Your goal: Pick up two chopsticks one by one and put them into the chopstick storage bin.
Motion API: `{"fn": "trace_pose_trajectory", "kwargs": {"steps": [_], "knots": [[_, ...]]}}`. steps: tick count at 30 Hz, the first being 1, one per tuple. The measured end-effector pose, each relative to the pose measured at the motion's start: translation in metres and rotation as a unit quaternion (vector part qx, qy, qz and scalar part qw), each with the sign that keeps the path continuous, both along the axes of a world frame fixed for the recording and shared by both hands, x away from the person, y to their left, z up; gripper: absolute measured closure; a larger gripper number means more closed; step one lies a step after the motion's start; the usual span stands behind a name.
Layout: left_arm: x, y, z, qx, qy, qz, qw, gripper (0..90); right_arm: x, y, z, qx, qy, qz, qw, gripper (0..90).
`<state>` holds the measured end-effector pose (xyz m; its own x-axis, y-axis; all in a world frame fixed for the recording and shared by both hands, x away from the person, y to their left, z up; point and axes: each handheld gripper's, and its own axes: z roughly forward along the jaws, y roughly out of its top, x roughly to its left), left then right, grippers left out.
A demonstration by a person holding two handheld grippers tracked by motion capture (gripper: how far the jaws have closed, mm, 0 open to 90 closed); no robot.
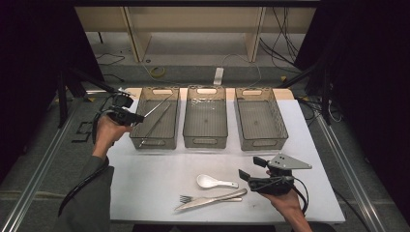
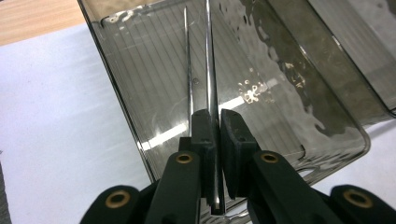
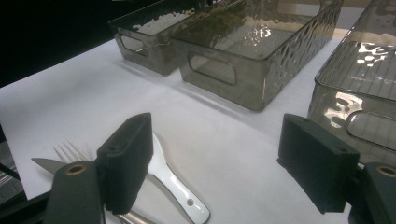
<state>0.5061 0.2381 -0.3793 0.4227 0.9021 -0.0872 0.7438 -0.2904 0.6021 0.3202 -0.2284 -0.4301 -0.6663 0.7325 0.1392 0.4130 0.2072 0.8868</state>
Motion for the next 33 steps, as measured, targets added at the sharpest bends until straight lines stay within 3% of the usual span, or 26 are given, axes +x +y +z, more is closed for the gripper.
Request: {"fn": "trace_pose_trajectory", "kwargs": {"steps": [8, 13, 16, 19, 20, 22, 23, 25, 27, 28, 33], "knots": [[0.004, -0.004, -0.009, 0.012, 0.006, 0.009, 0.9999, 84.0, 0.0, 0.0, 0.0, 0.001, -0.001, 0.0, 1.0, 27.1], [0.006, -0.004, -0.011, 0.017, -0.001, 0.022, 0.9996, 83.8, 0.0, 0.0, 0.0, 0.001, -0.001, 0.0, 1.0, 27.2], [0.009, -0.003, -0.016, 0.012, 0.003, 0.027, 0.9996, 83.3, 0.0, 0.0, 0.0, 0.0, -0.001, 0.001, 1.0, 27.1], [0.01, -0.002, -0.02, 0.001, -0.013, 0.05, 0.9987, 81.1, 0.0, 0.0, 0.0, 0.002, -0.001, 0.001, 1.0, 27.1], [0.011, -0.002, -0.02, -0.003, -0.01, 0.05, 0.9987, 72.3, 0.0, 0.0, 0.001, 0.002, -0.002, 0.0, 1.0, 27.1], [0.01, -0.003, -0.019, -0.006, -0.013, 0.047, 0.9988, 63.7, 0.0, 0.0, 0.0, 0.002, -0.001, 0.0, 1.0, 27.2], [0.01, -0.004, -0.018, -0.009, -0.016, 0.05, 0.9986, 52.2, 0.0, 0.0, 0.0, 0.002, -0.001, 0.0, 1.0, 27.2], [0.008, -0.006, -0.014, -0.014, -0.025, 0.053, 0.9982, 49.3, 0.0, 0.0, 0.0, 0.003, -0.001, 0.001, 1.0, 27.2], [0.006, -0.008, -0.012, -0.03, -0.016, 0.054, 0.9979, 39.6, 0.0, 0.0, 0.0, 0.001, 0.0, 0.001, 1.0, 27.1], [0.004, -0.009, -0.01, -0.037, -0.01, 0.048, 0.9981, 39.6, 0.0, 0.0, 0.0, 0.001, 0.0, 0.001, 1.0, 27.1], [-0.014, -0.015, -0.006, -0.066, -0.018, 0.028, 0.9972, 30.9, 0.0, 0.0, 0.0, 0.001, 0.0, 0.0, 1.0, 27.1]]}}
